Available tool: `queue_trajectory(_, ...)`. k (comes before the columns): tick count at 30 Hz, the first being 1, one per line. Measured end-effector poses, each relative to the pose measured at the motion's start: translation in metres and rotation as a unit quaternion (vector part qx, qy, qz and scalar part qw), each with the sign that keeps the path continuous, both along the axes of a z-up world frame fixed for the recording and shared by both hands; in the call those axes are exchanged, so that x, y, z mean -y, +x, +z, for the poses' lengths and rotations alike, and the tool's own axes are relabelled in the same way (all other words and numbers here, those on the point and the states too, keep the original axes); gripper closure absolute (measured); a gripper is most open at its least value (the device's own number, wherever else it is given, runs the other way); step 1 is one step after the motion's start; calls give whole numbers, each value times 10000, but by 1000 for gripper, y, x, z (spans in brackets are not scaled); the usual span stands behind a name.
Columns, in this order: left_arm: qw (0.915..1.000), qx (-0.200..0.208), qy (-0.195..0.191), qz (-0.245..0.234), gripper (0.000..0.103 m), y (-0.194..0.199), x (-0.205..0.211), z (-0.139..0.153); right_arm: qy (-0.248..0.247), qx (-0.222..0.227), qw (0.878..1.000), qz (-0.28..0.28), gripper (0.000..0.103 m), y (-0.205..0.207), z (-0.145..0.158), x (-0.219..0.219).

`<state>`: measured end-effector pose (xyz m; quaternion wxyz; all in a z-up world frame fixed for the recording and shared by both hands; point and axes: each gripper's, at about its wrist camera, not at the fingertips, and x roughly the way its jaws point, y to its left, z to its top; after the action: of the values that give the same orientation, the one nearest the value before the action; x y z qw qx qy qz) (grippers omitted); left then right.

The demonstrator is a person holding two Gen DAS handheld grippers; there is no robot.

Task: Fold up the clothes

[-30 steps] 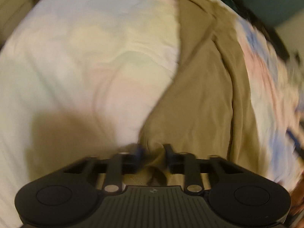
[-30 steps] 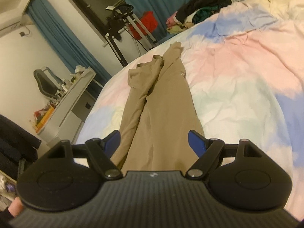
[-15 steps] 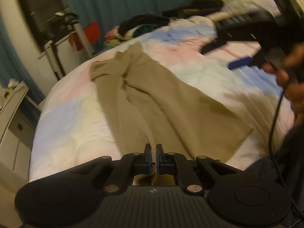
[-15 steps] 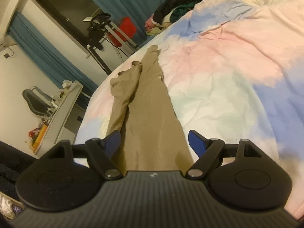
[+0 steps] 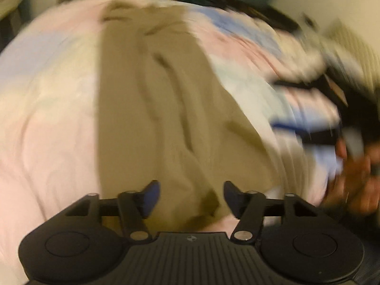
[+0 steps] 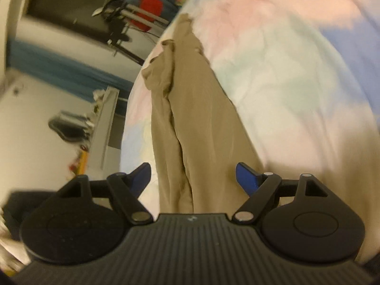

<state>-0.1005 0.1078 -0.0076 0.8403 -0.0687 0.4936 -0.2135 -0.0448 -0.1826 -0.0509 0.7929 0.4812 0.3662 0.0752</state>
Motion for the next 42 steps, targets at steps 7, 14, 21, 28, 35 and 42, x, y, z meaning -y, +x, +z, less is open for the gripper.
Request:
queue_trajectory(7, 9735, -849, -806, 1966, 21, 32, -65, -28, 109, -727, 9964, -424, 22, -6, -27, 8)
queue_trajectory(14, 9745, -1078, -406, 1924, 32, 40, -54, -40, -221, -1099, 9928, -412, 32, -8, -42, 2)
queue_trajectory(21, 9813, -1255, -267, 1436, 55, 19, -40, -41, -299, -1297, 9911, 93, 48, -11, -40, -12)
queue_trajectory(28, 9788, -1363, -475, 1451, 95, 16, -46, -35, -738, -1500, 9839, 635, 76, -14, -33, -31)
queue_trajectory(35, 9668, -1159, -1461, 1747, 98, 6, -73, -5, -758, -1303, 9856, 772, 95, -16, -11, -26)
queue_trajectory(42, 9512, -473, -2456, 1807, 98, 2, -91, 73, -503, -110, 9972, 546, 95, -9, 88, 7)
